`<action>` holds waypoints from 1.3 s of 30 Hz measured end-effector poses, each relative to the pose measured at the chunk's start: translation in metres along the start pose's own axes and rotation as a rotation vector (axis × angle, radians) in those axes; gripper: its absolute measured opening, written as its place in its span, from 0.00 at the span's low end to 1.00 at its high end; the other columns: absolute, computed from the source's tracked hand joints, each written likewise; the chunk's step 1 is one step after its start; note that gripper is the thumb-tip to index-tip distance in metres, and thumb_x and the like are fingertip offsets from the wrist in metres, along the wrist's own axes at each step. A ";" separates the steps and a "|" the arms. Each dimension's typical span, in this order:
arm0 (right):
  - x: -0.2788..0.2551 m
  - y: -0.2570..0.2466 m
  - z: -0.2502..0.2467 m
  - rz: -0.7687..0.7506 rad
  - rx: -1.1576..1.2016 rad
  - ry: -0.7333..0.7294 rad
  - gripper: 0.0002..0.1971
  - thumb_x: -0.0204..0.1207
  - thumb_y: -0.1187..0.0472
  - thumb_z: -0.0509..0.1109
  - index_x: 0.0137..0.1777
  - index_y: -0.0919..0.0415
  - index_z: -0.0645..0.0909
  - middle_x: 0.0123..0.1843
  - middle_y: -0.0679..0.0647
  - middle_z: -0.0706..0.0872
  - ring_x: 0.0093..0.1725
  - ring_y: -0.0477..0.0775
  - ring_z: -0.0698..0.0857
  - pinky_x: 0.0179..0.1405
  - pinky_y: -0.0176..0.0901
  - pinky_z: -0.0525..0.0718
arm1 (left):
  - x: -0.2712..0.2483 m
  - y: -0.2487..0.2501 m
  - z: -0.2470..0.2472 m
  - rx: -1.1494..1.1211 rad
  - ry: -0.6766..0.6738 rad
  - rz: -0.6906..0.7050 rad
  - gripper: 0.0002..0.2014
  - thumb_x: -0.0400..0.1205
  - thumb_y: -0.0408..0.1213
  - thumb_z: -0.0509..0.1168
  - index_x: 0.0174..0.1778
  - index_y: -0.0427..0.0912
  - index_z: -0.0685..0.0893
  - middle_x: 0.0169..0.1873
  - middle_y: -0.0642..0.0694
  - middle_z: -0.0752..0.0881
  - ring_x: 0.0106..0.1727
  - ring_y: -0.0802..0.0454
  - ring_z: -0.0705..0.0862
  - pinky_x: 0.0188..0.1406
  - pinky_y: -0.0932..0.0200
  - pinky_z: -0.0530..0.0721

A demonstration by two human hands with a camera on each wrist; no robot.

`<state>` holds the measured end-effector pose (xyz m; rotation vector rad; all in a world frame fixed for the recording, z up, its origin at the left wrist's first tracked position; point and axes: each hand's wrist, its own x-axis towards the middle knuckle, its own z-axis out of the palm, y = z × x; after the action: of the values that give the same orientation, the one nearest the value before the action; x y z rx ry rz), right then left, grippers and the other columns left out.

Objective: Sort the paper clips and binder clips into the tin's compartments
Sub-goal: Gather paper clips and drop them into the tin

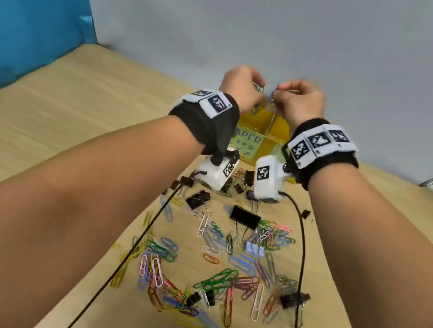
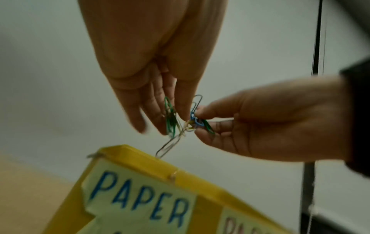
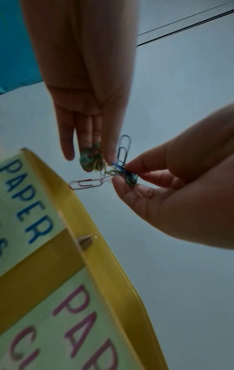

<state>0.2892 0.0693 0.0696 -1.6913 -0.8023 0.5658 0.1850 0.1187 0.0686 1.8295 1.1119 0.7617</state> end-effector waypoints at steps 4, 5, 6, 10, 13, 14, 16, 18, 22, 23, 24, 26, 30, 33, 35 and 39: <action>0.001 0.017 0.008 -0.039 -0.357 -0.098 0.10 0.72 0.67 0.68 0.33 0.53 0.78 0.37 0.53 0.84 0.39 0.54 0.82 0.53 0.53 0.85 | -0.004 -0.014 -0.003 0.256 -0.137 0.018 0.28 0.72 0.45 0.73 0.67 0.39 0.79 0.67 0.40 0.81 0.69 0.46 0.79 0.68 0.57 0.74; -0.003 0.016 0.007 -0.088 -0.461 -0.122 0.07 0.74 0.66 0.66 0.39 0.53 0.82 0.42 0.53 0.84 0.43 0.52 0.81 0.53 0.47 0.83 | -0.012 -0.020 -0.010 0.290 -0.122 0.030 0.29 0.72 0.46 0.73 0.68 0.41 0.78 0.69 0.41 0.79 0.70 0.47 0.77 0.69 0.56 0.73; -0.012 0.015 0.007 -0.147 -0.523 -0.119 0.08 0.75 0.66 0.65 0.45 0.55 0.84 0.45 0.52 0.85 0.45 0.50 0.80 0.52 0.40 0.80 | -0.024 -0.026 -0.018 0.298 -0.080 0.054 0.27 0.72 0.45 0.74 0.66 0.44 0.79 0.66 0.43 0.79 0.67 0.47 0.78 0.67 0.54 0.75; -0.074 0.009 0.004 -0.257 -0.655 -0.322 0.10 0.76 0.68 0.63 0.50 0.61 0.85 0.42 0.51 0.85 0.39 0.50 0.83 0.47 0.42 0.84 | -0.088 -0.053 -0.047 0.353 -0.284 0.087 0.04 0.73 0.38 0.73 0.40 0.49 0.84 0.34 0.56 0.81 0.38 0.56 0.79 0.33 0.69 0.73; -0.122 0.017 0.006 -0.048 -0.964 -0.818 0.11 0.78 0.65 0.62 0.55 0.63 0.84 0.36 0.53 0.85 0.30 0.49 0.82 0.29 0.39 0.83 | -0.129 -0.077 -0.059 0.597 -0.684 0.020 0.04 0.73 0.41 0.73 0.38 0.52 0.83 0.32 0.58 0.79 0.37 0.55 0.78 0.32 0.66 0.73; -0.133 0.023 0.008 -0.052 -1.084 -0.887 0.13 0.78 0.64 0.61 0.57 0.63 0.83 0.41 0.54 0.86 0.36 0.52 0.85 0.32 0.39 0.83 | -0.137 -0.083 -0.061 0.678 -0.734 0.002 0.06 0.73 0.42 0.72 0.44 0.51 0.83 0.37 0.55 0.80 0.43 0.52 0.80 0.37 0.63 0.76; -0.154 0.038 0.015 -0.112 -1.237 -0.918 0.16 0.78 0.67 0.58 0.62 0.66 0.81 0.56 0.61 0.86 0.55 0.60 0.85 0.49 0.44 0.84 | -0.146 -0.098 -0.064 0.786 -0.735 -0.049 0.19 0.75 0.39 0.69 0.62 0.43 0.80 0.54 0.45 0.79 0.57 0.45 0.80 0.54 0.56 0.80; -0.172 0.051 0.021 -0.122 -1.233 -0.934 0.16 0.79 0.67 0.58 0.64 0.66 0.78 0.62 0.65 0.83 0.60 0.63 0.82 0.56 0.47 0.82 | -0.153 -0.105 -0.065 0.837 -0.683 -0.088 0.22 0.78 0.30 0.62 0.70 0.38 0.74 0.63 0.39 0.73 0.63 0.40 0.78 0.63 0.52 0.79; -0.177 0.055 0.019 -0.078 -1.053 -0.992 0.16 0.79 0.67 0.57 0.62 0.61 0.81 0.59 0.59 0.84 0.54 0.57 0.81 0.49 0.40 0.80 | -0.171 -0.110 -0.064 0.879 -0.712 -0.047 0.24 0.78 0.24 0.54 0.71 0.38 0.72 0.66 0.37 0.70 0.65 0.39 0.75 0.66 0.50 0.78; -0.175 0.054 0.017 -0.075 -1.013 -0.968 0.17 0.79 0.67 0.56 0.63 0.60 0.80 0.55 0.57 0.83 0.49 0.54 0.79 0.40 0.33 0.79 | -0.176 -0.111 -0.064 0.881 -0.735 -0.036 0.25 0.78 0.24 0.54 0.72 0.39 0.71 0.66 0.38 0.70 0.65 0.39 0.75 0.66 0.50 0.78; -0.170 0.055 0.016 -0.067 -0.985 -0.935 0.19 0.80 0.68 0.54 0.66 0.59 0.79 0.51 0.54 0.79 0.44 0.52 0.76 0.30 0.26 0.75 | -0.180 -0.110 -0.064 0.877 -0.761 -0.030 0.25 0.78 0.24 0.55 0.72 0.41 0.72 0.66 0.38 0.71 0.65 0.40 0.76 0.65 0.51 0.78; -0.164 0.058 0.015 -0.027 -0.939 -0.867 0.23 0.79 0.70 0.53 0.72 0.57 0.73 0.50 0.53 0.72 0.40 0.50 0.73 0.22 0.25 0.71 | -0.184 -0.106 -0.064 0.867 -0.779 -0.009 0.24 0.79 0.24 0.55 0.72 0.42 0.73 0.65 0.39 0.73 0.63 0.42 0.77 0.62 0.54 0.78; -0.151 0.067 0.018 0.041 -0.828 -0.639 0.20 0.78 0.73 0.52 0.63 0.59 0.78 0.49 0.54 0.73 0.48 0.51 0.72 0.30 0.29 0.70 | -0.181 -0.103 -0.055 0.823 -0.696 0.011 0.33 0.78 0.23 0.55 0.80 0.43 0.56 0.71 0.39 0.66 0.70 0.40 0.71 0.71 0.49 0.75; -0.141 0.065 0.021 0.036 -0.823 -0.470 0.19 0.79 0.74 0.53 0.63 0.64 0.80 0.54 0.59 0.80 0.54 0.58 0.79 0.49 0.44 0.83 | -0.179 -0.101 -0.050 0.943 -0.801 0.008 0.33 0.78 0.21 0.52 0.80 0.42 0.56 0.70 0.38 0.66 0.68 0.39 0.70 0.67 0.49 0.76; -0.134 0.064 0.023 0.028 -0.923 -0.488 0.24 0.78 0.75 0.53 0.72 0.62 0.74 0.70 0.64 0.77 0.69 0.62 0.77 0.67 0.48 0.77 | -0.177 -0.097 -0.051 0.957 -0.893 0.027 0.28 0.79 0.23 0.52 0.76 0.42 0.66 0.63 0.38 0.70 0.62 0.39 0.76 0.62 0.50 0.79; -0.126 0.068 0.030 0.032 -1.174 -0.651 0.30 0.79 0.73 0.52 0.79 0.50 0.63 0.75 0.67 0.66 0.71 0.68 0.74 0.69 0.55 0.75 | -0.165 -0.089 -0.043 0.852 -0.730 0.123 0.25 0.81 0.30 0.56 0.75 0.48 0.69 0.68 0.41 0.70 0.72 0.41 0.70 0.73 0.46 0.72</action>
<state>0.1999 -0.0162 -0.0086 -2.6061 -1.8112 0.7421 0.0454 0.0072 -0.0021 2.5704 0.8667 -0.4209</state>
